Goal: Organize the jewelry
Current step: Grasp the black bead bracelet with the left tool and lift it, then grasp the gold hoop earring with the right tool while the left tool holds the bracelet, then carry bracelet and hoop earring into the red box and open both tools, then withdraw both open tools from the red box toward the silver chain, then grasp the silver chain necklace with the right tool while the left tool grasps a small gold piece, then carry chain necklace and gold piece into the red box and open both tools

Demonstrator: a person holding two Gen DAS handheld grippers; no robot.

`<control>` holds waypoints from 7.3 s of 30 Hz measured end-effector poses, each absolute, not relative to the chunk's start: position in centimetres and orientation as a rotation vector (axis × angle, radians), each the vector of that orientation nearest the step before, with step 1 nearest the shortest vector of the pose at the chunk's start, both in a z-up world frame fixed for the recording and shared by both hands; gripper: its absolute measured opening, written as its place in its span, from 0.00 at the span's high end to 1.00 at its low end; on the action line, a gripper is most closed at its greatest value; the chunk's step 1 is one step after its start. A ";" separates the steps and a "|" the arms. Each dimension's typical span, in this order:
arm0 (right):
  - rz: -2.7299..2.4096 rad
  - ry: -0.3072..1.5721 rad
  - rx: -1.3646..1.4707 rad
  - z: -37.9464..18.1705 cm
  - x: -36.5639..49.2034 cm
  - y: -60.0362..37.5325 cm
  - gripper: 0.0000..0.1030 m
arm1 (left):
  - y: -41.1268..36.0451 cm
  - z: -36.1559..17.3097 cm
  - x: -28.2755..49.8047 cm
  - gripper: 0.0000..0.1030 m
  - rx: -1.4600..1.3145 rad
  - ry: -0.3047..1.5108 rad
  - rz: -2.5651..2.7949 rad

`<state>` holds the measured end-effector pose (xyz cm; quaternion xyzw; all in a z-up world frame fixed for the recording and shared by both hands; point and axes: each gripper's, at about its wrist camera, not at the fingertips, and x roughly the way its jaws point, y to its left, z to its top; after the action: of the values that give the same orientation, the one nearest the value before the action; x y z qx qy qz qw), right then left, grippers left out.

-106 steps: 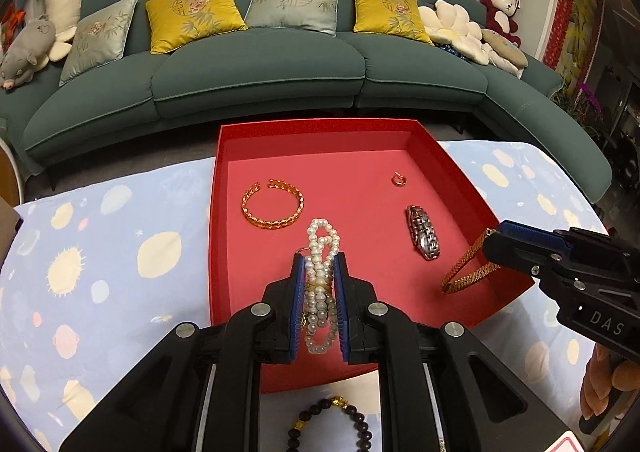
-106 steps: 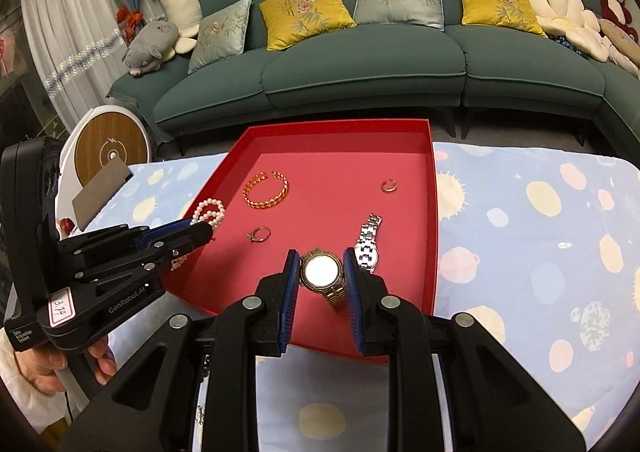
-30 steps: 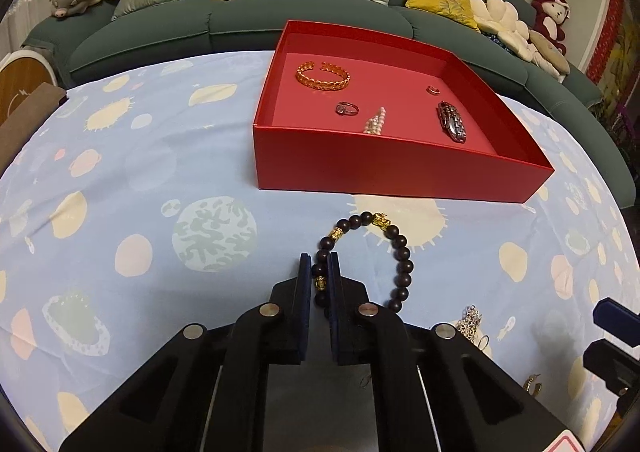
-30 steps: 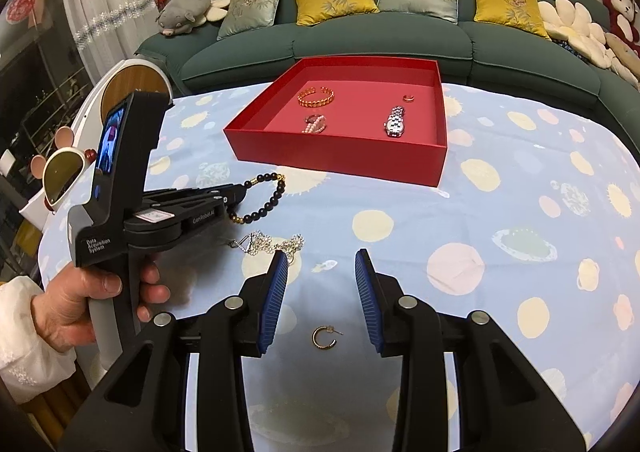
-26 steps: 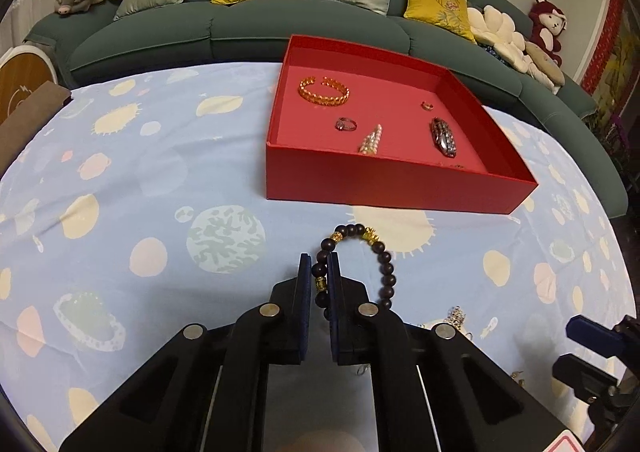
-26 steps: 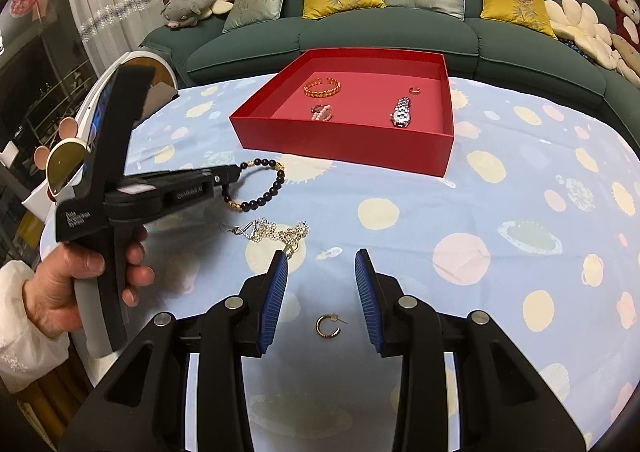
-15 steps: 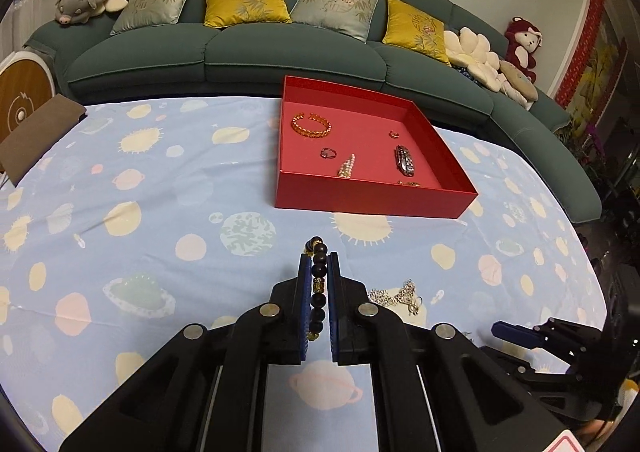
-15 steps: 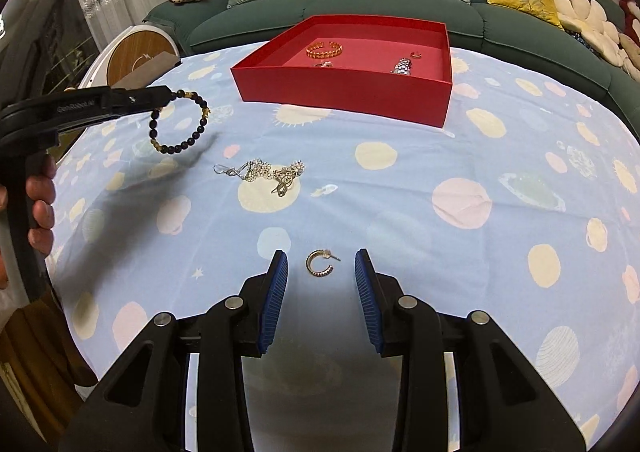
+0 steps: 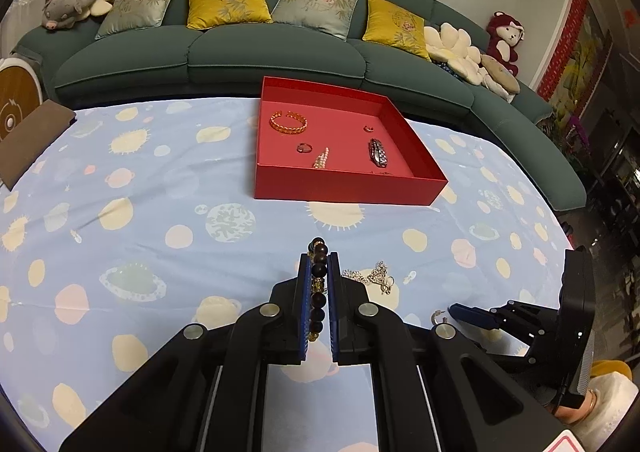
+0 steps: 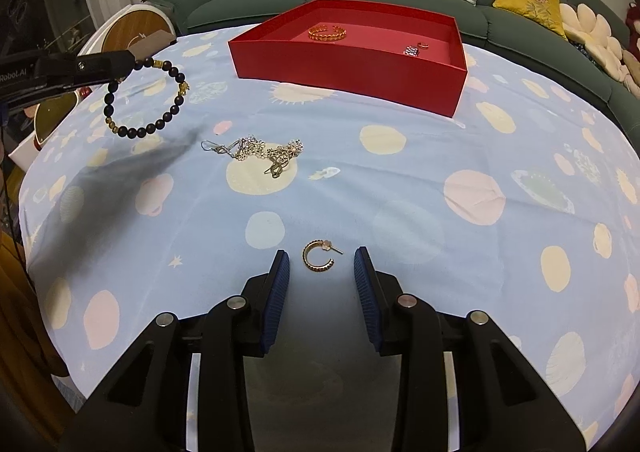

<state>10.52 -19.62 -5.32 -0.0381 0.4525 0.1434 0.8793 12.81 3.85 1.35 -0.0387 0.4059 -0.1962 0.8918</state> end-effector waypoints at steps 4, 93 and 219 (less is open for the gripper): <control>0.301 0.932 -0.080 -5.4 10.9 -19.5 0.69 | 3.8 1.3 12.8 0.95 -0.078 0.843 -0.407; 0.208 0.538 0.124 11.7 16.0 -24.9 0.55 | 3.2 9.6 18.7 0.42 -0.043 0.657 -0.237; 0.258 0.467 0.167 15.9 22.0 -23.2 0.93 | -0.5 15.4 23.4 1.00 -0.018 0.530 -0.358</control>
<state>22.03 -23.24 15.90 0.0826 0.2304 0.1273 0.9612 23.35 -0.50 15.40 -0.0088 0.2604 -0.1758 0.9493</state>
